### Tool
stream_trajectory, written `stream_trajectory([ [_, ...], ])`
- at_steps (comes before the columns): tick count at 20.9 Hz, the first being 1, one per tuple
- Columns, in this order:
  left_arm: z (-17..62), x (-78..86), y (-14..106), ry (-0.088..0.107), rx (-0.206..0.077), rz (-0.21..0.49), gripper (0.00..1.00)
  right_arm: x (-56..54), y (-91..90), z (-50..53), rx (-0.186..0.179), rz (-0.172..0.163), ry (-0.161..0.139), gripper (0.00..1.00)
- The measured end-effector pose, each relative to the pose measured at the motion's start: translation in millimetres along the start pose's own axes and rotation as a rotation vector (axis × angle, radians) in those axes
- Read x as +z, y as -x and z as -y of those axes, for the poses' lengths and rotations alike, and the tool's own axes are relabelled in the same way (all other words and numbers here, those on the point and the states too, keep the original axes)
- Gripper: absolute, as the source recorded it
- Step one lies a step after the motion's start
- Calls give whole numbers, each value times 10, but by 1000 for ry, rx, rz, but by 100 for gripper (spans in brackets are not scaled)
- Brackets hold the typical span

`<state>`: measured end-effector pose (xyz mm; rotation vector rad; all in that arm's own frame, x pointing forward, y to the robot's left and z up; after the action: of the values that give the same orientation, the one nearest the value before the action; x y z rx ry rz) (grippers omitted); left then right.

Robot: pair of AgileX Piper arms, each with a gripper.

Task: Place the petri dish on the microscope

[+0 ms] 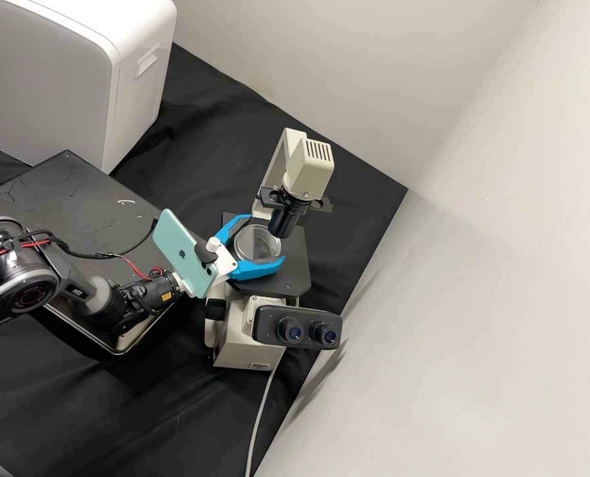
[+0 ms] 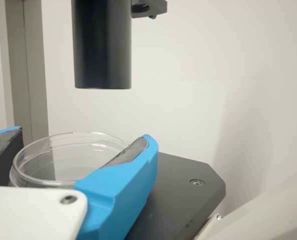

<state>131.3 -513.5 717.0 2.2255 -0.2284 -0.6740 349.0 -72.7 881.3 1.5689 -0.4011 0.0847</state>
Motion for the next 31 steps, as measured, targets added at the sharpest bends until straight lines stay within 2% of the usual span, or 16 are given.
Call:
stream_trajectory([
  [4, 0, 0, 0, 0, 0, 0, 100, 2, 1, -10, -2, 5, -2, 0],
  [5, 0, 0, 0, 0, 0, 0, 100, -1, 2, -27, 1, 6, -8, 100],
  [19, 0, 0, 0, 0, 0, 0, 100, 10, 6, -61, -4, 26, -17, 100],
  [31, 0, -7, -1, 0, 0, -4, 100, 9, 31, -68, -5, 29, -24, 100],
])
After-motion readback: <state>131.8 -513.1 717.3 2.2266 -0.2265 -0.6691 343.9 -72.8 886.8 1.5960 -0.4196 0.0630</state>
